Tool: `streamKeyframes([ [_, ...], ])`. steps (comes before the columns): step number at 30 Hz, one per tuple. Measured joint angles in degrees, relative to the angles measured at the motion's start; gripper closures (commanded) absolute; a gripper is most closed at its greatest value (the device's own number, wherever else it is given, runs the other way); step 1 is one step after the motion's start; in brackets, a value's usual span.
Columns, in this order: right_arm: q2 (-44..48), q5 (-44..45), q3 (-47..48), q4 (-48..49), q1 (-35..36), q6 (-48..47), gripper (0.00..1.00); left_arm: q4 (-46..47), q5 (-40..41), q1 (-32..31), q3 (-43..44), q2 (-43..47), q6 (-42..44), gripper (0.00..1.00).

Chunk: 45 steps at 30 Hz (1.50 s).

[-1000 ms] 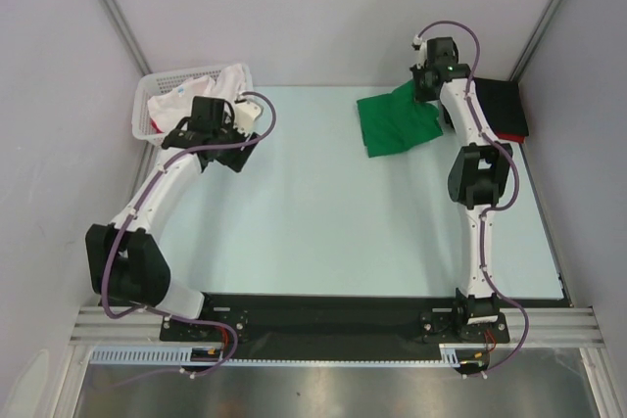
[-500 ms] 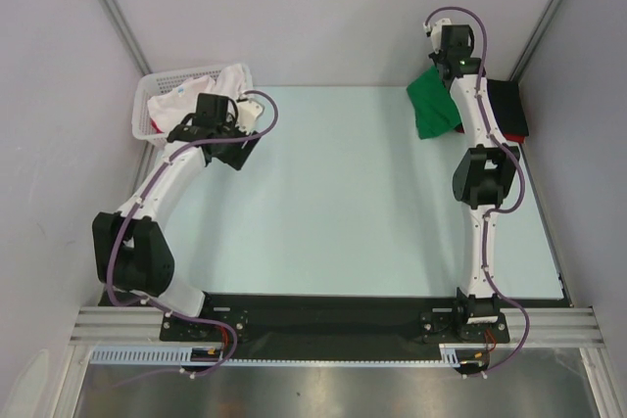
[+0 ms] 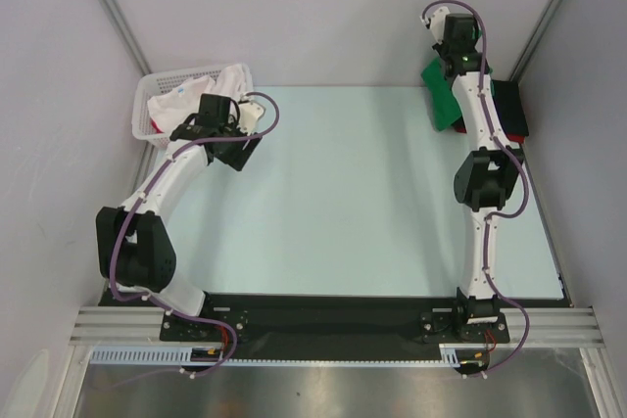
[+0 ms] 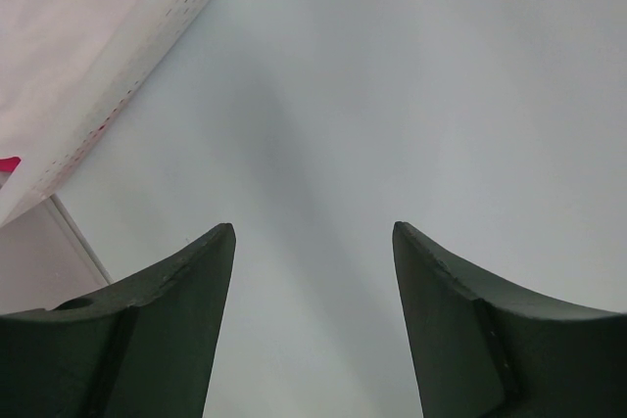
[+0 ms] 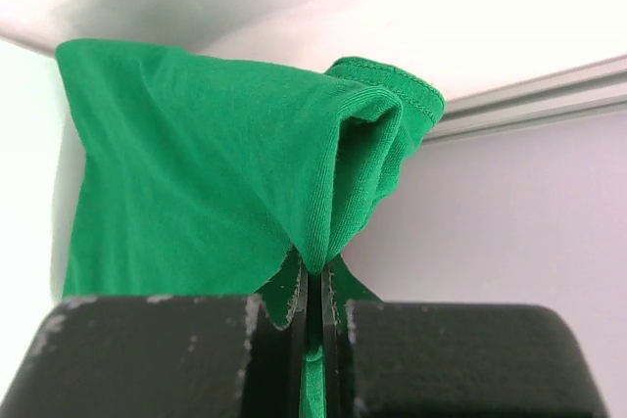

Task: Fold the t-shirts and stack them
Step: Neatly place the folded tshirt to the corner

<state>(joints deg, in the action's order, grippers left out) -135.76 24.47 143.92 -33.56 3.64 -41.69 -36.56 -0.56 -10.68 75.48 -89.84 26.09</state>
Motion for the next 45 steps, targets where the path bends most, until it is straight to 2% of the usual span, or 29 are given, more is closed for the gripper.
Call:
streamKeyframes([
  [13, 2.4, -3.1, -0.7, 0.3, -1.4, -2.1, 1.00, 0.5, 0.0, 0.0, 0.0, 0.0, 0.1, 0.30],
  [21, 2.3, -6.3, -4.0, 4.0, -6.9, -2.4, 1.00, 0.2, 0.0, 0.0, 0.0, -0.1, 0.3, 0.29],
  [28, -0.7, -8.5, -4.3, 9.7, -12.0, -3.0, 1.00, -2.6, 0.0, 0.0, 1.5, -0.9, 1.0, 0.29],
  [38, -7.0, -13.0, -4.8, 15.9, -15.7, -3.2, 1.00, -4.1, 1.7, 0.0, 3.4, -2.1, 1.2, 0.28],
  [39, -7.5, -13.1, -4.9, 16.8, -15.9, -3.3, 0.98, -4.2, 1.9, 0.0, 3.6, -2.6, 1.2, 0.28],
  [40, -8.0, -13.0, -5.2, 17.7, -16.1, -3.3, 0.70, -4.3, 1.9, 0.0, 3.7, -3.0, 1.2, 0.28],
  [42, -8.6, -12.9, -5.7, 19.5, -16.6, -3.2, 0.34, -4.5, 2.0, 0.0, 3.9, -3.8, 1.1, 0.28],
  [43, -9.0, -12.7, -5.9, 20.7, -16.9, -3.2, 0.07, -4.8, 2.0, 0.0, 4.0, -4.3, 1.0, 0.28],
  [44, -9.1, -12.3, -5.9, 21.7, -17.1, -3.0, 0.01, -4.8, 2.0, 0.0, 4.1, -4.6, 1.0, 0.28],
  [45, -9.2, -11.9, -6.0, 22.3, -17.3, -3.2, 0.00, -4.9, 2.1, 0.0, 4.3, -5.0, 1.0, 0.28],
])
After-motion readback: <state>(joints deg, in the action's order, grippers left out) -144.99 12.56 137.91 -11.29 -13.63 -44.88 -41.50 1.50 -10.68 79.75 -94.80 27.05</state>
